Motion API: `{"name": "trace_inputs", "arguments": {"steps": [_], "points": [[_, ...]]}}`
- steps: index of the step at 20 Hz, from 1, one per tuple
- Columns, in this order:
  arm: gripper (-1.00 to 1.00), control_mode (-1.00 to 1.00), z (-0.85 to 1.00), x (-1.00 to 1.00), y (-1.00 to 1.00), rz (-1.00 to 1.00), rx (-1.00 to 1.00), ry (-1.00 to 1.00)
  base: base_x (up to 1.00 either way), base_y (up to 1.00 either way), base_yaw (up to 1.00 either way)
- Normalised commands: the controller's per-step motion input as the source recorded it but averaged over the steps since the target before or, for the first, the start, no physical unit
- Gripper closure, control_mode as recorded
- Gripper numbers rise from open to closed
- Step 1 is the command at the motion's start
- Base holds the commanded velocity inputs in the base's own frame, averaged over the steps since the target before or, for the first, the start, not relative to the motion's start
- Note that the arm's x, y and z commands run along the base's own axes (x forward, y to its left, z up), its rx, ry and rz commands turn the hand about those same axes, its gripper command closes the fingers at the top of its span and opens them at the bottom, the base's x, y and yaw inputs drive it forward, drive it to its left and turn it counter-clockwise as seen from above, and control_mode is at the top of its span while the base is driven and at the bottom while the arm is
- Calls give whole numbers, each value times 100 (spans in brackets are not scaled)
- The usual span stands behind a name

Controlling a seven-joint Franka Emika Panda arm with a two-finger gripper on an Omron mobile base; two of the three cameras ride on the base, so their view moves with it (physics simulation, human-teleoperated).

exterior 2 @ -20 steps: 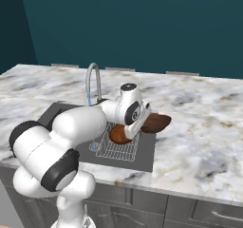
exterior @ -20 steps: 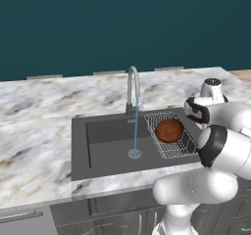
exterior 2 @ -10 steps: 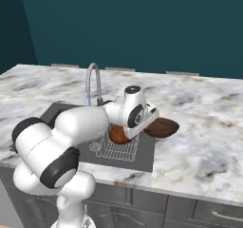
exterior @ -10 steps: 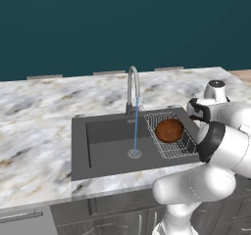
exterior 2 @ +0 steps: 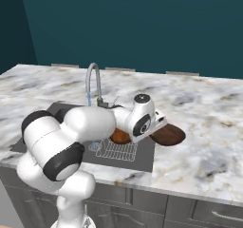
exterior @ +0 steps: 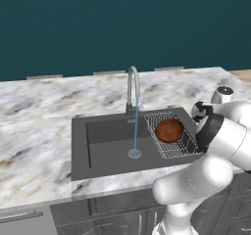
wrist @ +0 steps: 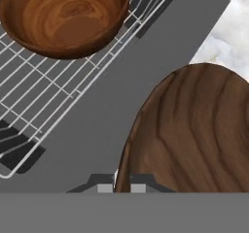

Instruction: Rinse each bowl for a few seconds and place them down in the sink or on the counter.

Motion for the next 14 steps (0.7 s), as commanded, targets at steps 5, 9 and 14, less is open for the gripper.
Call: {"name": "trace_inputs", "arguments": {"steps": [5, 9, 14], "points": [[100, -100, -20, 0, -16, -8, 6, -2, 0, 0, 0], [100, -100, -16, 0, -10, -7, 5, -1, 0, 0, 0], [100, -100, -15, 1, -8, -7, 5, 0, 0, 0, 0]]}}
